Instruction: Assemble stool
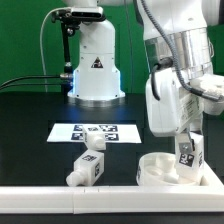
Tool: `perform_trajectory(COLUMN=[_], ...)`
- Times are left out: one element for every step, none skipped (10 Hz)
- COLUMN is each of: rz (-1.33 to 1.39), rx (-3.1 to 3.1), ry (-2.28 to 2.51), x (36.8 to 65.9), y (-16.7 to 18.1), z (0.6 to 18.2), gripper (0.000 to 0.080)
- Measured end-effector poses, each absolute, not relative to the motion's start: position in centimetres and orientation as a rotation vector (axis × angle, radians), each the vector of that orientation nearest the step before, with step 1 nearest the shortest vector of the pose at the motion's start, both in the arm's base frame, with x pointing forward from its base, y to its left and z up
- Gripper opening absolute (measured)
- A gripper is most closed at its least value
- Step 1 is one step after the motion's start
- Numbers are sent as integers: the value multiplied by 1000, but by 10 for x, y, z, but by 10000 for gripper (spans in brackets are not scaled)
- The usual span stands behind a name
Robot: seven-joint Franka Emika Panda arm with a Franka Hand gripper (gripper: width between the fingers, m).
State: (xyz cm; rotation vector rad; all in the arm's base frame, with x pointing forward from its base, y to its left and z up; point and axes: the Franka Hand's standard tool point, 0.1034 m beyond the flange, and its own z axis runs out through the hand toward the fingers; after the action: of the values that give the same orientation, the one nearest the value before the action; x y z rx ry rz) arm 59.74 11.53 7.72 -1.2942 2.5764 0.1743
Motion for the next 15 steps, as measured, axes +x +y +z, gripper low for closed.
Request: perform_trajectory(rz=[179,179,175,170,201,198,189,206,193,182,166,155,135,104,60], rx=[-1274,-1297,-1330,-1374,-1484,-1657,-1809,-1924,-2006,-2070,-2143,-2190,-2309,-2428,-2555], ry=[2579,2564,2545,2521,2472,2352,2221,2115,2032,1966,1882,1825,1687,1535,1329], x=[597,597,597,596,592,591,591,589,589,588,588,588,588,590,592], y=[116,117,117,117,121,122,125,129,130,129,129,129,129,128,127], z=[77,77,77,77,78,82,90,96,98,96,96,95,98,107,112], gripper=[336,336,419,594,594,634,645,645,649,649,649,649,649,649,649])
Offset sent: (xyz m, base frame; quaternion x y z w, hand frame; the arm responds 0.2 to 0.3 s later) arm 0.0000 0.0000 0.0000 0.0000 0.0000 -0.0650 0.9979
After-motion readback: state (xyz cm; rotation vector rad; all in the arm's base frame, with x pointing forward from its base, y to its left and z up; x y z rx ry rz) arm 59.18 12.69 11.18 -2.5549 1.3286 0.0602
